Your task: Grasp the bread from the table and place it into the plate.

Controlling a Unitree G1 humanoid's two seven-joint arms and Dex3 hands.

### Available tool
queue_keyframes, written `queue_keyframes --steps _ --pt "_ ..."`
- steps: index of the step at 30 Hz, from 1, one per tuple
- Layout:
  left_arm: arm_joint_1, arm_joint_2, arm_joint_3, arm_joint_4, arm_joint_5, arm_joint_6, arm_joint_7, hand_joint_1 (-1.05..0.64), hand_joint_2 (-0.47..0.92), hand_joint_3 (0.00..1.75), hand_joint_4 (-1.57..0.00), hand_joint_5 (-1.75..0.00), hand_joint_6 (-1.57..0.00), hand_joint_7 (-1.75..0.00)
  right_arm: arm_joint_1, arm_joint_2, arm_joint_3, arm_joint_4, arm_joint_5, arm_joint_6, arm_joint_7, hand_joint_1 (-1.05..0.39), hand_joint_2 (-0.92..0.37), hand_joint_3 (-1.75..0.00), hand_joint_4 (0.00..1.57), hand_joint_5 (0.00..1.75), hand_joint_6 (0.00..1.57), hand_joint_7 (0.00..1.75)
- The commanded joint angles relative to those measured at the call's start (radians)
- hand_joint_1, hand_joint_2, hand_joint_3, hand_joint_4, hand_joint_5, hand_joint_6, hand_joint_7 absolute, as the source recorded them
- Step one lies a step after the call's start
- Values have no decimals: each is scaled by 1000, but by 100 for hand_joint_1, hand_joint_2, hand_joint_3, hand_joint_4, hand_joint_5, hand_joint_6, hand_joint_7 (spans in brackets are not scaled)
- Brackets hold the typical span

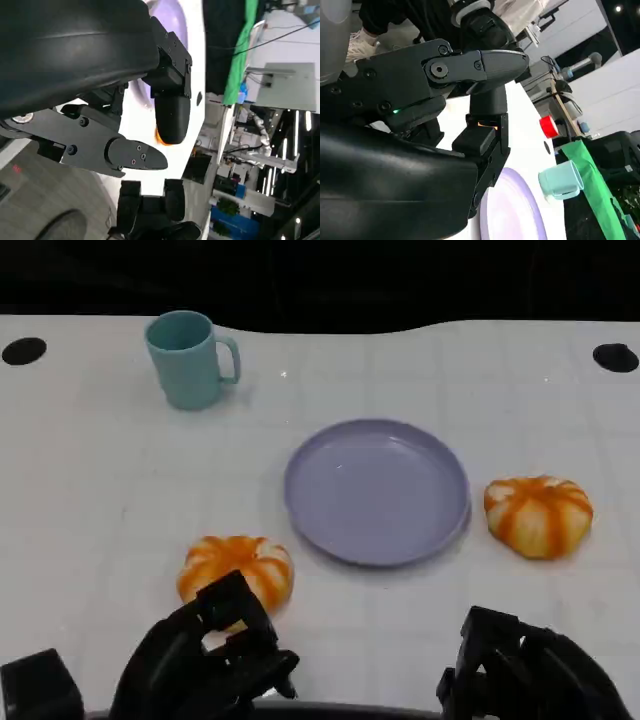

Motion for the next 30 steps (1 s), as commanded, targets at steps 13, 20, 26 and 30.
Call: queue_keyframes --steps 13,20,26,30 --pt "-70 99 22 -86 310 -172 183 -56 92 8 -43 -91 -58 -13 -18 6 18 5 -4 -6 -10 -71 -92 -25 85 159 76 135" --pt "-100 204 1 -204 539 -104 250 -59 91 2 -28 -65 -40 0 -23 7 18 6 -3 -5 -15 -71 -92 -24 85 160 77 136" --pt "-123 270 -34 -293 834 -52 349 -68 92 1 -32 -36 -31 0 -26 5 17 8 -7 -11 -18 -70 -92 -25 86 159 77 136" --pt "-159 319 -78 -343 1031 8 354 -73 92 4 -26 -25 -23 0 -27 2 16 8 -7 -8 -19 -71 -92 -25 85 159 77 136"
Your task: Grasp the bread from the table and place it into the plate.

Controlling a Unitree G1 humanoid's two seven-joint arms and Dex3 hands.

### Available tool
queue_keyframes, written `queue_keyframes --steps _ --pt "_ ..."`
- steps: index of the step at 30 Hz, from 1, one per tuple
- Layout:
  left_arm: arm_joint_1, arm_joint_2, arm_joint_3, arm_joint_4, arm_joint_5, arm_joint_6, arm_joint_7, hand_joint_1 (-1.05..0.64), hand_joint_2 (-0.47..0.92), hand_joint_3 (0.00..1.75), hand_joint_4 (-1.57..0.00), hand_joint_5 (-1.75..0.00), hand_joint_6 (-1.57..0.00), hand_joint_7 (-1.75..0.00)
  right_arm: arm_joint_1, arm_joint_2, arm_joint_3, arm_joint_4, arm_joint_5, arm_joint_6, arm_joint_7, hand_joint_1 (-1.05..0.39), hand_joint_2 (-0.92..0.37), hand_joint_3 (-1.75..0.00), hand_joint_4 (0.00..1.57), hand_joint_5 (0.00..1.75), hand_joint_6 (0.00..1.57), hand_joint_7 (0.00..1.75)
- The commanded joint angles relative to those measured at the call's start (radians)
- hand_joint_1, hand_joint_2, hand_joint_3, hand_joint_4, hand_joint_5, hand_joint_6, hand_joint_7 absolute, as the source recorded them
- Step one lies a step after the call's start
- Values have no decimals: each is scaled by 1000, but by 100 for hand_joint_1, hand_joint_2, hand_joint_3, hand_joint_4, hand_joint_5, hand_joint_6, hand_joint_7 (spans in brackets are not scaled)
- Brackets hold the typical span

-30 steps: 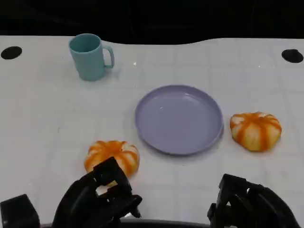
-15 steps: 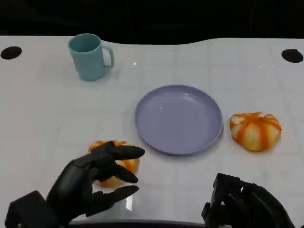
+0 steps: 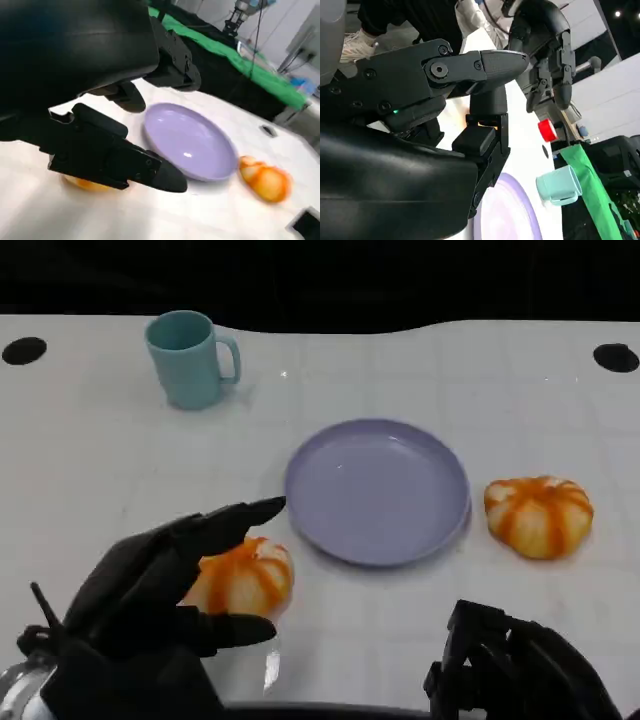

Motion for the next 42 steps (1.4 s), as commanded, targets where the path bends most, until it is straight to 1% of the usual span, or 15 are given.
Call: queue_keyframes --steps 1,8,12,14,19,24,28,42 --pt "-48 60 -44 -55 186 66 12 -74 92 4 -25 -23 -21 0 -6 -11 -9 4 0 -7 -2 -71 -92 -26 85 159 77 136" --pt "-110 64 -129 -52 402 179 -2 -80 92 3 -22 -19 -18 0 -7 -12 -10 6 0 -4 -4 -70 -92 -25 85 160 76 137" --pt "-147 69 -178 -37 471 239 -56 -80 92 4 -20 -17 -18 0 -6 -12 -9 7 -3 -8 -4 -70 -92 -25 85 160 77 137" --pt "-168 62 -204 -20 505 275 -84 -79 91 3 -21 -17 -18 0 -4 -14 -7 2 -10 -8 -11 -71 -92 -25 85 160 77 137" --pt "-210 45 -261 34 566 337 -90 -78 87 0 -26 -17 -22 -2 -3 -10 -10 -2 -6 -2 -13 -71 -92 -25 85 162 78 138" --pt "-268 23 -321 102 633 414 -132 -80 91 1 -25 -14 -20 0 -2 -10 -12 -3 -4 0 -11 -71 -92 -25 85 162 77 138" --pt "-303 13 -349 164 642 434 -119 -81 92 1 -26 -12 -20 0 1 -11 -10 -9 -7 1 -14 -71 -92 -25 85 162 78 138" --pt "-405 -10 -387 415 555 432 -68 -77 90 0 -32 -9 -23 -1 7 -12 -10 -6 -4 -9 0 -71 -92 -25 83 161 76 137"
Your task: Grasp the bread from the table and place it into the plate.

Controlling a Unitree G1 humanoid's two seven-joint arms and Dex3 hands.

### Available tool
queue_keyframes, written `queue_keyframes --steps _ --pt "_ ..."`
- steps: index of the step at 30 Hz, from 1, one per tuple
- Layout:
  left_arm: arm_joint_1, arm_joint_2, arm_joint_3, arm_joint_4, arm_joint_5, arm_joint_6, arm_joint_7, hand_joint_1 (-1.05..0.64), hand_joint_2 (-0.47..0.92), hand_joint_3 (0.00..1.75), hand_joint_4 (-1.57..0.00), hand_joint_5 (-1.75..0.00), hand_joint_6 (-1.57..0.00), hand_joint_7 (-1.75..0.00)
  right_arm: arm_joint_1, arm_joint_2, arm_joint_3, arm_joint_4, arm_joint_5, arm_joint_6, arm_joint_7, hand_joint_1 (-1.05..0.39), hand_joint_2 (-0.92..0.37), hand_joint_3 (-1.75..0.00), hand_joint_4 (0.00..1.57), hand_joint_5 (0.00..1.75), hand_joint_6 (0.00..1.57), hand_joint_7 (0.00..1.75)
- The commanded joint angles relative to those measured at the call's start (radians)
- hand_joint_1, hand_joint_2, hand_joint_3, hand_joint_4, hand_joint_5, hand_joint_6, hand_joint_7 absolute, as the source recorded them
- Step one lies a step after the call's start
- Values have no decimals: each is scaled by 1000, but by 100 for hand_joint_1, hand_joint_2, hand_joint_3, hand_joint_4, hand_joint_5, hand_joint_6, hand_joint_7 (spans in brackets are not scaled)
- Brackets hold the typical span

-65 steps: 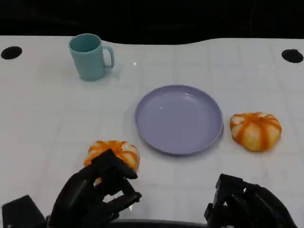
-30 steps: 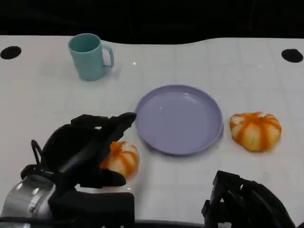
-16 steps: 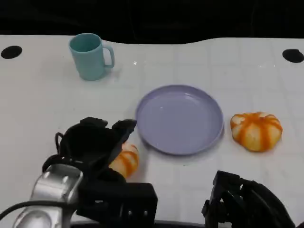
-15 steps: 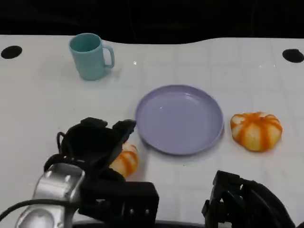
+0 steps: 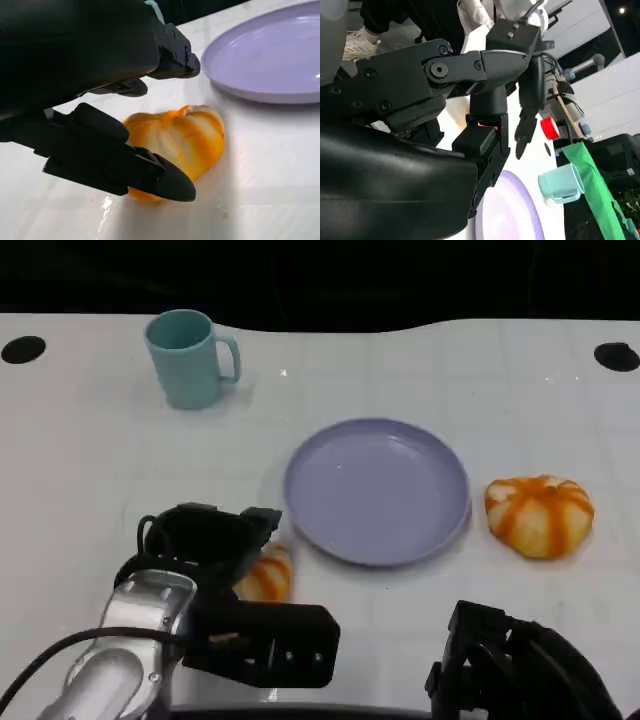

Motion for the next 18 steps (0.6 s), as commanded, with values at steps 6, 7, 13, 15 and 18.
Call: queue_keyframes --steps 6,7,13,15,18 --pt "-75 5 -32 184 -66 -16 65 -76 90 0 -34 -8 -23 0 11 -12 -8 -11 6 -9 2 -71 -92 -26 84 161 77 137" --pt "-80 3 -35 201 -74 -17 66 -76 91 0 -34 -7 -23 0 11 -13 -9 -12 6 -9 3 -72 -92 -25 84 161 77 137" --pt "-94 -4 -47 288 -129 -34 100 -66 90 0 -38 -7 -25 -1 14 -14 -8 -13 2 -14 3 -72 -92 -26 85 161 77 137" --pt "-93 -5 -55 314 -134 -45 137 -53 91 1 -51 -14 -33 -4 16 -13 -9 -11 3 -17 4 -72 -92 -26 85 161 77 137" --pt "-89 -1 -64 365 -143 -103 256 -39 92 11 -63 -64 -69 -8 19 -16 -8 -6 -1 -19 5 -71 -92 -26 85 160 77 136"
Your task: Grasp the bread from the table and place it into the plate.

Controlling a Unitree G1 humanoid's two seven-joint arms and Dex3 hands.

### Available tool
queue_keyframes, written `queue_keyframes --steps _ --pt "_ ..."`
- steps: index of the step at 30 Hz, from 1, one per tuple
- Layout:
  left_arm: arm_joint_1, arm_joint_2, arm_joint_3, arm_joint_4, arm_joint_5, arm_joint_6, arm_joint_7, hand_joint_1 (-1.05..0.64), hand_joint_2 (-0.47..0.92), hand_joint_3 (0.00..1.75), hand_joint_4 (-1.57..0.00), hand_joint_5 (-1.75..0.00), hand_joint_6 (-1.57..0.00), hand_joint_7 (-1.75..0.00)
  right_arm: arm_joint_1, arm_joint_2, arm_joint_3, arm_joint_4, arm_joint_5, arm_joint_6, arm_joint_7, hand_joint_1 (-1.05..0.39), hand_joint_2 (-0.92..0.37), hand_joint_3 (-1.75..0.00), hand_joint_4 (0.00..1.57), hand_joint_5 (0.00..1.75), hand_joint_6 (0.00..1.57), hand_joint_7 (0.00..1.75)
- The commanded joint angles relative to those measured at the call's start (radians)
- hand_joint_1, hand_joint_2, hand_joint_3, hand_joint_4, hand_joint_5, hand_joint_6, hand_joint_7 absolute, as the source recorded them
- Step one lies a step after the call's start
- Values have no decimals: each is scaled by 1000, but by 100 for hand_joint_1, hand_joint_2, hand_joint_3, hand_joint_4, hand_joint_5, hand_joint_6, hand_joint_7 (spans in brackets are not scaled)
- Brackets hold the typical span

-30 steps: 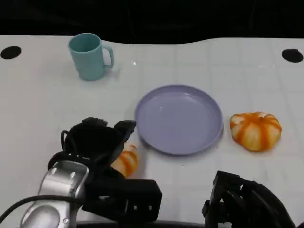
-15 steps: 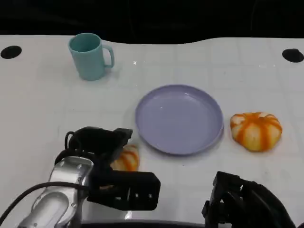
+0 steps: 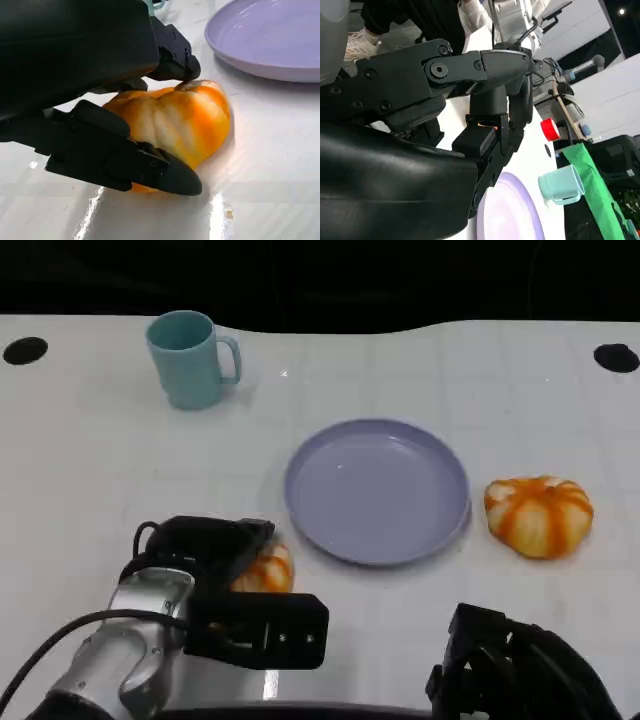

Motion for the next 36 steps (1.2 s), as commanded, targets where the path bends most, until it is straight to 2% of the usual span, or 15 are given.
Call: queue_keyframes --steps 1,3,5,6,7,9,11,13,20,23,27,30,32,34,36 --pt "15 15 -21 96 -13 -64 148 -37 92 16 -67 -84 -81 -10 9 -18 -9 -2 1 -10 4 -72 -92 -26 85 161 77 136" --pt "17 21 -20 123 -24 -108 219 -36 92 20 -74 -131 -103 -14 5 -19 -10 3 4 -7 6 -72 -92 -26 85 161 77 137" --pt "16 29 -23 147 -27 -148 286 -37 92 18 -76 -146 -109 -14 -3 -18 -12 14 9 -9 13 -71 -92 -26 85 161 78 137" --pt "15 32 -26 158 -26 -163 317 -34 92 19 -75 -160 -110 -25 -7 -18 -14 22 10 -11 16 -72 -92 -25 85 161 78 137" --pt "15 34 -28 166 -26 -174 340 -32 92 22 -73 -169 -95 -67 -9 -18 -15 28 10 -12 19 -72 -92 -23 85 161 78 137" --pt "14 38 -29 169 -28 -181 365 -29 92 25 -72 -173 -79 -98 -6 -16 -16 29 14 -15 24 -72 -92 -23 85 161 78 137" --pt "16 42 -26 164 -33 -184 384 -28 92 26 -72 -174 -76 -104 0 -13 -16 21 17 -14 22 -71 -92 -23 85 161 77 137" --pt "20 47 -21 159 -38 -203 424 -28 92 31 -74 -175 -82 -76 8 -12 -15 11 16 -15 18 -71 -92 -25 85 161 76 136" --pt "21 56 -19 167 -46 -246 504 -27 92 27 -78 -175 -66 -143 22 -10 -12 -17 15 0 -1 -71 -92 -25 85 161 77 137" --pt "20 65 -17 166 -47 -258 513 -28 92 30 -79 -175 -72 -127 26 -8 -10 -23 16 1 -5 -71 -92 -25 84 161 76 137" --pt "22 82 -12 140 -45 -253 497 -27 92 31 -78 -175 -67 -136 26 -4 -9 -22 20 -6 0 -70 -92 -26 83 162 75 137" --pt "25 96 -8 119 -46 -256 496 -26 92 20 -78 -175 -79 -91 27 -4 -7 -27 23 1 -5 -70 -92 -25 83 162 74 136" --pt "28 103 -5 106 -49 -257 493 -24 92 17 -78 -175 -87 -77 28 -4 -7 -29 24 4 -8 -70 -92 -25 83 162 74 136" --pt "38 111 1 75 -52 -247 478 -24 92 18 -78 -175 -89 -76 33 -5 -7 -42 27 17 -19 -70 -92 -25 83 162 74 136" --pt "54 124 12 28 -55 -234 458 -22 92 17 -78 -175 -76 -108 40 -6 -8 -59 28 32 -30 -71 -92 -24 84 162 75 137"
